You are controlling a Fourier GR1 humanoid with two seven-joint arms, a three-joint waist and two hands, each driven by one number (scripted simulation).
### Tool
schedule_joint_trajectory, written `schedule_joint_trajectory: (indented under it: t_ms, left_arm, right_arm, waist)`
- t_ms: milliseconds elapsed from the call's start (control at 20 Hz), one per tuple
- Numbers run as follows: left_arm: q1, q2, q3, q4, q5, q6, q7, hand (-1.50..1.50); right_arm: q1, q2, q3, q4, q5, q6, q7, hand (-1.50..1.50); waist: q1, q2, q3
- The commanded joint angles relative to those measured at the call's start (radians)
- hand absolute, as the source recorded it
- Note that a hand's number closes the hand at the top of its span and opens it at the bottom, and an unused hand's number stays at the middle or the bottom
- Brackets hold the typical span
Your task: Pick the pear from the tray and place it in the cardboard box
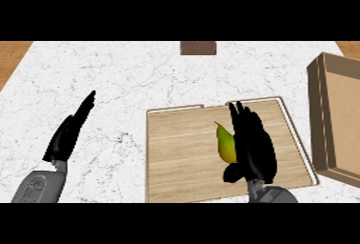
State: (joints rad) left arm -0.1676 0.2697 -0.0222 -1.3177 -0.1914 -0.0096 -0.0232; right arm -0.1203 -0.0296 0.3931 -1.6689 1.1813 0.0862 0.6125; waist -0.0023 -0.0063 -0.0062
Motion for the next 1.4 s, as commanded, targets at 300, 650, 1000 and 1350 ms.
schedule_joint_trajectory:
  t_ms: [300,650,1000,1350]
  left_arm:
    - [0.074,-0.024,-0.001,-0.024,-0.048,0.001,-0.055,0.00]
    - [0.101,-0.014,0.004,-0.135,-0.036,-0.027,0.023,0.00]
    - [0.070,-0.083,-0.017,-0.072,-0.092,0.038,0.000,0.00]
    - [0.027,-0.049,0.038,-0.021,-0.060,-0.013,-0.013,0.00]
  right_arm:
    - [-0.019,0.028,-0.021,0.173,-0.025,-0.089,-0.066,-1.50]
    - [-0.079,-0.044,-0.024,0.201,0.125,-0.187,-0.120,1.50]
    - [-0.090,0.013,-0.001,0.234,0.241,-0.307,-0.080,1.50]
    - [-0.051,-0.086,-0.041,0.035,0.163,-0.035,-0.125,1.50]
  waist:
    - [0.006,0.007,0.006]
    - [0.012,0.005,0.007]
    - [0.008,0.006,0.006]
    - [-0.001,0.006,0.006]
